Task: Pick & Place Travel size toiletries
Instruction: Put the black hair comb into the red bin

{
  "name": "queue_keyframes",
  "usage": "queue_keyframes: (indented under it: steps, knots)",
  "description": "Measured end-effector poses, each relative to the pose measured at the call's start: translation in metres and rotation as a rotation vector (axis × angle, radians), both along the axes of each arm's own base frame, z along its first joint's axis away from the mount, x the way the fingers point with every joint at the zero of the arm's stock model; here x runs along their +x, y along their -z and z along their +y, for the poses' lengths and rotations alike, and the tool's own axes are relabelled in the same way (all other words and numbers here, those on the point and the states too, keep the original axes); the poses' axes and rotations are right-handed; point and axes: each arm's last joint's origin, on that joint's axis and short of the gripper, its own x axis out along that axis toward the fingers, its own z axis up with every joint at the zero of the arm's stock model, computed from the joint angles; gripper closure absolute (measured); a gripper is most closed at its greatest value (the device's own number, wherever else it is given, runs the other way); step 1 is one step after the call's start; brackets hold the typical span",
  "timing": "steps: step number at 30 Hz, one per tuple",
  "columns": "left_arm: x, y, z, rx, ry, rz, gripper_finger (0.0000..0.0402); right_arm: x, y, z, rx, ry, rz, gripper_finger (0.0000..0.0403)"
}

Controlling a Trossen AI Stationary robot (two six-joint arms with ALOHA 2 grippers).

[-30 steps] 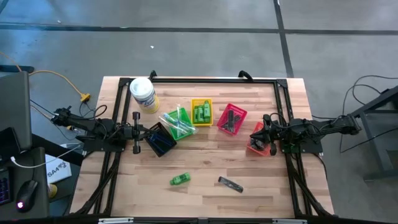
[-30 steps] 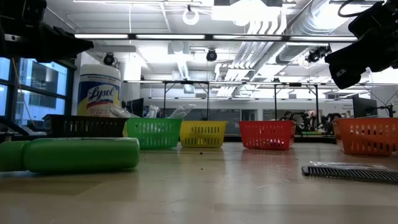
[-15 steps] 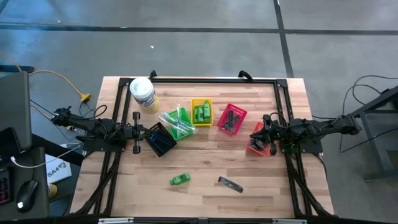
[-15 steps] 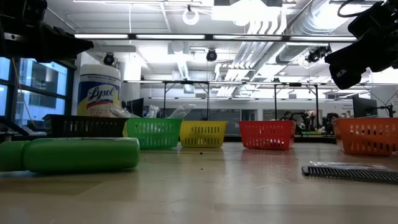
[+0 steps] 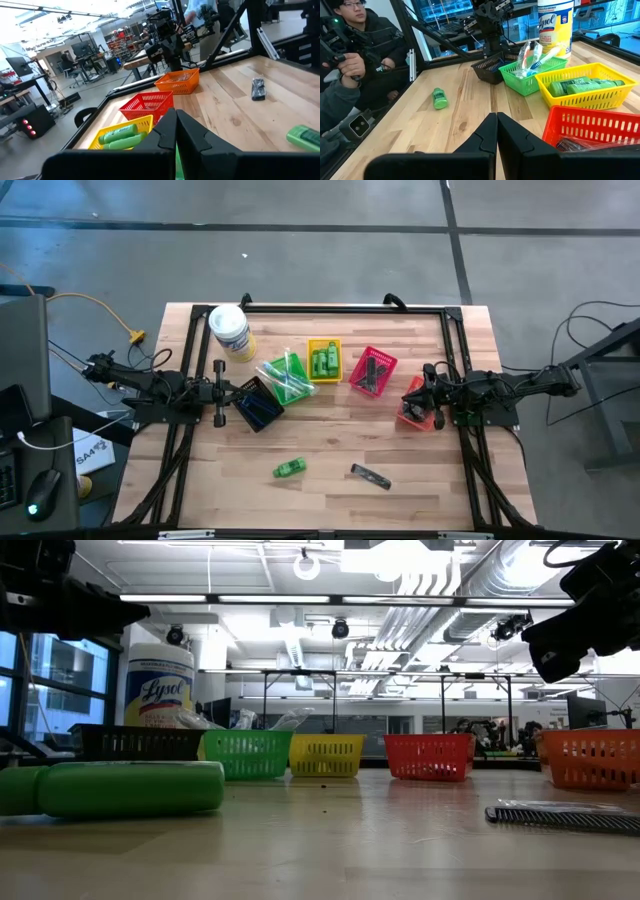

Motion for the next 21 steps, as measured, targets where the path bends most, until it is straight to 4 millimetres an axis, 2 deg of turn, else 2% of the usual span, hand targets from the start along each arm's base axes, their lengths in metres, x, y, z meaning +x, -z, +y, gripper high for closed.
queue_keyframes:
  steps: [6,21]
  knots:
    - [0.0,0.0,0.0,-0.068,0.005,-0.005,0.0401,0.0,0.0,0.0,0.004,0.001,0.001,0.0401]
    - [0.0,0.002,-0.0001,-0.086,0.006,0.018,0.0402,0.0,-0.0001,0.0,0.003,0.001,-0.001,0.0401]
